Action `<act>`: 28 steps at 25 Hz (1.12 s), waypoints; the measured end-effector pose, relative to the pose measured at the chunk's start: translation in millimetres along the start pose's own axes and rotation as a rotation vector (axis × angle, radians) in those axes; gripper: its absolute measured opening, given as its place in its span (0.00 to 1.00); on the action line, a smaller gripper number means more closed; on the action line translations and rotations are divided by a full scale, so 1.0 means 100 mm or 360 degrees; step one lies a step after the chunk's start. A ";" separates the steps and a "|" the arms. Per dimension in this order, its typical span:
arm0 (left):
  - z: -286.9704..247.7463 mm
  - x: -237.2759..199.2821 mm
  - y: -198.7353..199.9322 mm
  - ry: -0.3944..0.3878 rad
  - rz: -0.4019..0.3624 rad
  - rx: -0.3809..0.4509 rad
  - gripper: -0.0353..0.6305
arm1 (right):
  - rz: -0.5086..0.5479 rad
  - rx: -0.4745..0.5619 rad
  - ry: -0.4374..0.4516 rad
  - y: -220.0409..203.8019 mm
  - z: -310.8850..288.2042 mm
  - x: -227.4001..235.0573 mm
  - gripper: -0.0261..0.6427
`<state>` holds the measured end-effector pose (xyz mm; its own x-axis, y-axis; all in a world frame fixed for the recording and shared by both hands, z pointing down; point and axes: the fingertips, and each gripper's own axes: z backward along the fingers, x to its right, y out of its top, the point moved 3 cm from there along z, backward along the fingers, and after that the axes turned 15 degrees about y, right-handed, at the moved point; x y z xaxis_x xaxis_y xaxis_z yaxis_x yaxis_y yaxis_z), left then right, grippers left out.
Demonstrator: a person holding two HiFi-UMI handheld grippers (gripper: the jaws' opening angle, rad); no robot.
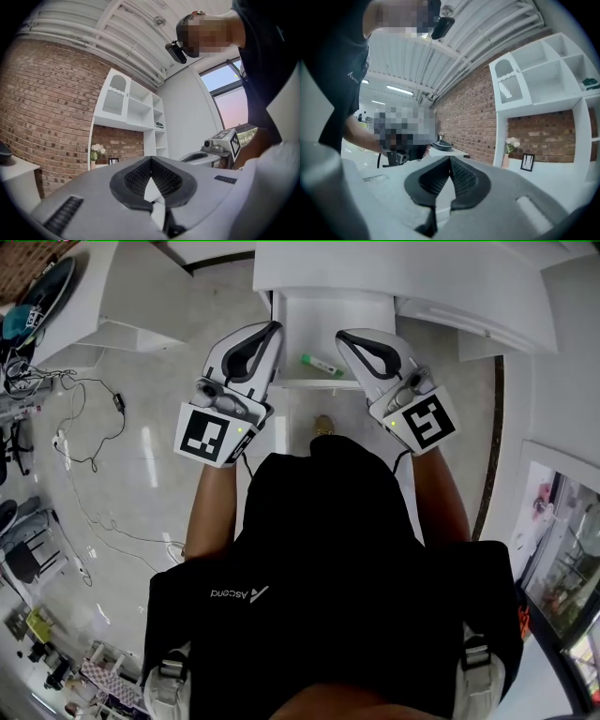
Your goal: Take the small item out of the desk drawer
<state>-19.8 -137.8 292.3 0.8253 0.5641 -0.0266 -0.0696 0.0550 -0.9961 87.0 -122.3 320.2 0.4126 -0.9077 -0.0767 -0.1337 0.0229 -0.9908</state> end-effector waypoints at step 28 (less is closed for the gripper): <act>-0.68 -0.62 -0.56 0.0050 0.0106 -0.0101 0.05 | -0.0311 -0.1001 0.0723 -2.05 -0.91 0.32 0.19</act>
<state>-28.9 -232.1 343.7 0.8371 0.5388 -0.0944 -0.0901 -0.0343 -0.9953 45.1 -194.0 531.0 0.0918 -0.9560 0.2788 -0.6358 -0.2717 -0.7224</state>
